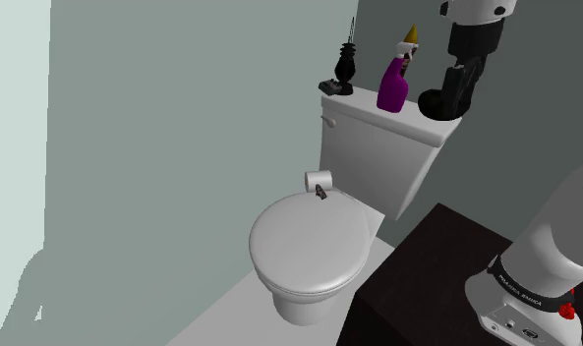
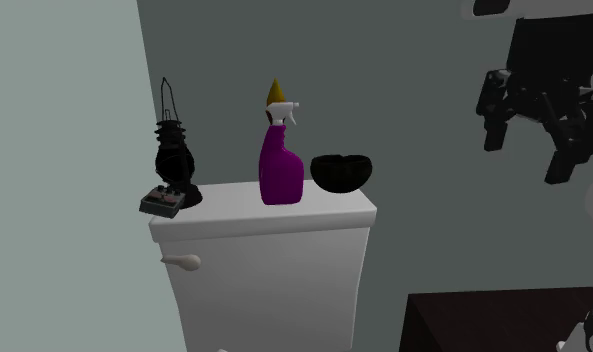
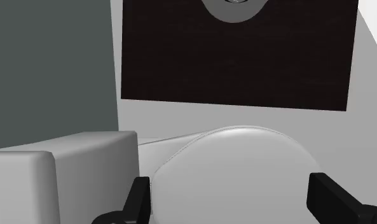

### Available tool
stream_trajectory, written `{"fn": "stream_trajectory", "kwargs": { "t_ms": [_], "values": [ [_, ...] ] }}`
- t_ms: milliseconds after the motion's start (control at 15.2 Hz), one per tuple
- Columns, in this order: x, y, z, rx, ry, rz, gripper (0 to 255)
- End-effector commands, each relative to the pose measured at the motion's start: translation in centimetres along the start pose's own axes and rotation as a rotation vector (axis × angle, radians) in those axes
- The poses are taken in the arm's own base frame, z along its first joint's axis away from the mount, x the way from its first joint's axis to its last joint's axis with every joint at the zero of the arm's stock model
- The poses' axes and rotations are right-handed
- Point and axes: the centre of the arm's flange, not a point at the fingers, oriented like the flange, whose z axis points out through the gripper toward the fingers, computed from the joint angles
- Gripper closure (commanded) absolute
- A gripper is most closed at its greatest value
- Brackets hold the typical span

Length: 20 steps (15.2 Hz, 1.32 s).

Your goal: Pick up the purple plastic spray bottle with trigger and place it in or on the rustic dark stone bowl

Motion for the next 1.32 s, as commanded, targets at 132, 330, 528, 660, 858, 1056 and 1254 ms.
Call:
{"fn": "stream_trajectory", "kwargs": {
  "t_ms": [132,330,528,660,858,1056,1254],
  "values": [
    [0.8,2.3,0.7,0.011,0.034,-0.004,0],
    [2.1,5.8,1.7,0.027,0.084,-0.009,0],
    [3.5,9.3,2.7,0.043,0.135,-0.015,0],
    [4.4,11.6,3.3,0.054,0.169,-0.019,0],
    [5.9,15.0,4.3,0.07,0.22,-0.024,0],
    [7.4,18.5,5.2,0.086,0.27,-0.03,0],
    [9.0,21.8,6.1,0.102,0.321,-0.036,0]
  ]
}}
